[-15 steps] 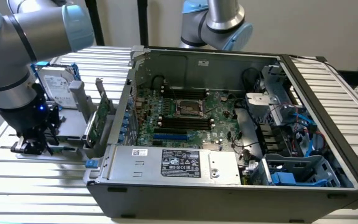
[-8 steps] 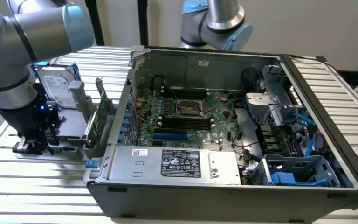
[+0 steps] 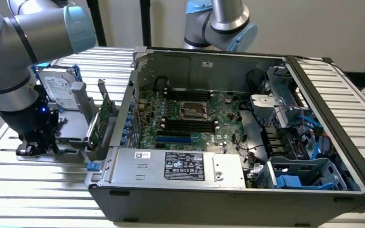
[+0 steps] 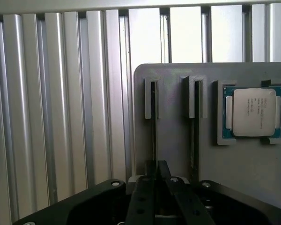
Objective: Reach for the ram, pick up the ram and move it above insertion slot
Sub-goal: 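Pick up the ram and move it above insertion slot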
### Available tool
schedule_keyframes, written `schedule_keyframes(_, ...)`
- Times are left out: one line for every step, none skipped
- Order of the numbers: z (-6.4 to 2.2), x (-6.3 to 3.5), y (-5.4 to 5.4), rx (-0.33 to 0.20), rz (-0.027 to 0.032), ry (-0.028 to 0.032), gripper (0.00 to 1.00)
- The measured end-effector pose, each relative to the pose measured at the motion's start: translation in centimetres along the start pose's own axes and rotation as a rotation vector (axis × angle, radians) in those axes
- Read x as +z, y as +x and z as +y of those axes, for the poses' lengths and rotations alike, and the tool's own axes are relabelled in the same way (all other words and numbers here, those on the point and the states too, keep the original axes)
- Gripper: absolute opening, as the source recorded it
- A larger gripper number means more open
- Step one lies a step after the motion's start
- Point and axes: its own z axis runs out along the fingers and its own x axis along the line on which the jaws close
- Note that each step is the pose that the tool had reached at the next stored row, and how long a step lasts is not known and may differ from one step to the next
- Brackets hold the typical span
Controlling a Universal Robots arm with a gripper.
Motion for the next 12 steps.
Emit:
schedule_keyframes(0.0, 0.0, 0.0, 0.0, 0.0, 0.0, 0.16)
schedule_keyframes(0.0, 0.01, 0.0, 0.0, 0.0, 0.0, 0.14)
schedule_keyframes(-0.01, 0.01, 0.0, 0.0, 0.0, 0.0001, 0.14)
schedule_keyframes(-0.01, 0.02, 0.0, 0.0, -0.0001, 0.0001, 0.14)
schedule_keyframes(-0.01, 0.02, 0.0, 0.0, -0.0001, 0.0002, 0.14)
schedule_keyframes(-0.01, 0.02, 0.0, 0.0, -0.0001, 0.0002, 0.14)
schedule_keyframes(-0.01, 0.02, 0.0, 0.0, -0.0001, 0.0002, 0.14)
schedule_keyframes(-0.01, 0.01, 0.0, 0.0, -0.0003, 0.0004, 0.14)
schedule_keyframes(-0.01, -0.02, -0.01, 0.0, -0.0004, 0.0006, 0.14)
schedule_keyframes(-0.01, -0.12, -0.01, -0.001, -0.0004, 0.0005, 0.14)
schedule_keyframes(0.0, -0.27, 0.0, -0.001, -0.0002, 0.0003, 0.14)
schedule_keyframes(0.01, -0.45, 0.0, -0.001, -0.0002, 0.0002, 0.14)
